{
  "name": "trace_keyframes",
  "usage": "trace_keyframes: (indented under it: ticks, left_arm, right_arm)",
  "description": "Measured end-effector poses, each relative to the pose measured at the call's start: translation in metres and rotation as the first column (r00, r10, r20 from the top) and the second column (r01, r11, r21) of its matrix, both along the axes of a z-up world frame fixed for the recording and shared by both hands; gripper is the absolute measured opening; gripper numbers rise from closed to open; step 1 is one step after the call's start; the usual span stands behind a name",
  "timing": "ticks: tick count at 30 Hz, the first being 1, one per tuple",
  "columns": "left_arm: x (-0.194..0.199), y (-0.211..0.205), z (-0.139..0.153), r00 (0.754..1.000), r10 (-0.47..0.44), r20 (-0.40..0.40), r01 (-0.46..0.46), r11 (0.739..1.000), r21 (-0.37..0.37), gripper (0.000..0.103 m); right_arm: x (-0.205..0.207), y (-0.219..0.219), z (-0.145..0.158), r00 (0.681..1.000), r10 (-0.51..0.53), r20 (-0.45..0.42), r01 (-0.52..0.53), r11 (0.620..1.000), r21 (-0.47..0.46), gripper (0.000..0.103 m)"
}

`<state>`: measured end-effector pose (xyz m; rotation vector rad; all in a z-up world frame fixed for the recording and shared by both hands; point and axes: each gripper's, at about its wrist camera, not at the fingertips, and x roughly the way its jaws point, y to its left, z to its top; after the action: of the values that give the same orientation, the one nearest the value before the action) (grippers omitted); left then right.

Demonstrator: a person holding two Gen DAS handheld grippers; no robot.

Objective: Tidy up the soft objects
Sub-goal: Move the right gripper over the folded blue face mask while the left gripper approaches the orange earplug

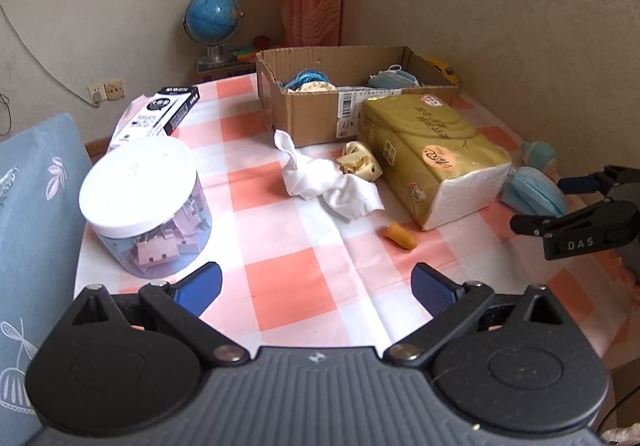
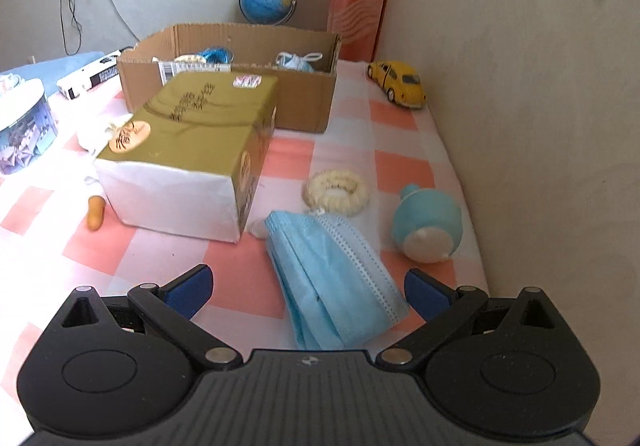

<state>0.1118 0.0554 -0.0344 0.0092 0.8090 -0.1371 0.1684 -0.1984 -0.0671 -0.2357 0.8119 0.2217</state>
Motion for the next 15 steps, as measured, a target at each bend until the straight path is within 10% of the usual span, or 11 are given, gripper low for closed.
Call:
trace_keyframes:
  ticks: [15]
  left_arm:
    - [0.029,-0.030,-0.024,0.989,-0.137,-0.054,0.136,0.991,-0.015,0.100]
  right_arm:
    - [-0.017,0.000,-0.011,0.999,0.041,-0.026,-0.039,0.997,0.071,0.103]
